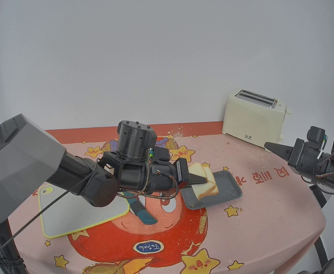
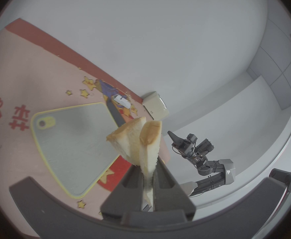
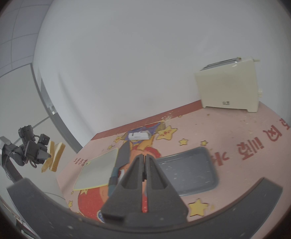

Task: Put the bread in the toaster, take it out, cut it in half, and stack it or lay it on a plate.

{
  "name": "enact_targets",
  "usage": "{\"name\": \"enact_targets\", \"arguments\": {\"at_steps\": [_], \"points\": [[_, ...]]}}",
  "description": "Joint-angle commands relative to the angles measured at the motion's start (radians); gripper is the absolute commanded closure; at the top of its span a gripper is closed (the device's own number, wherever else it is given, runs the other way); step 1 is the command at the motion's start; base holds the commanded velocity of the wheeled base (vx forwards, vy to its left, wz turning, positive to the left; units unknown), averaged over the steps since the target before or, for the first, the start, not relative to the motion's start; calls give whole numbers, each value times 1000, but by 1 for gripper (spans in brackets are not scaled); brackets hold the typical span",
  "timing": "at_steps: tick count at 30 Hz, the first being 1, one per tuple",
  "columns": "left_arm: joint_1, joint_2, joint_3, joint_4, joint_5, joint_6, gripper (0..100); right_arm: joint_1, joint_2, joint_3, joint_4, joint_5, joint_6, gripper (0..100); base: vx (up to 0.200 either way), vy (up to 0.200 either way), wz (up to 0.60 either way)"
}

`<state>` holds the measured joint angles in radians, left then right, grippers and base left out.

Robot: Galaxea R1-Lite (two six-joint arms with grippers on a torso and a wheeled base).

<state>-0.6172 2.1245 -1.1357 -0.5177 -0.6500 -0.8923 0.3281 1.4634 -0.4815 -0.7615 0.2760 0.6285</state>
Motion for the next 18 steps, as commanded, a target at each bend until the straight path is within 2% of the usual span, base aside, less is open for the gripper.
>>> {"name": "enact_targets", "arguments": {"at_steps": [1,6,9,11,18], "points": [[-10,86,-50,4,4,-5,100,14,-2,7,-1,-1,-4,100,0,0,0],[-21,130,-88,7,13,-7,100,11,3,4,-2,-3,-7,100,0,0,0],[-22,152,-101,5,13,-43,100,12,-2,6,-2,-3,-9,100,0,0,0],[-27,157,-101,5,20,-51,100,14,-3,6,-2,-3,-12,100,0,0,0],[-27,163,-116,5,26,-54,100,14,-3,7,-2,-3,-35,100,0,0,0]]}}
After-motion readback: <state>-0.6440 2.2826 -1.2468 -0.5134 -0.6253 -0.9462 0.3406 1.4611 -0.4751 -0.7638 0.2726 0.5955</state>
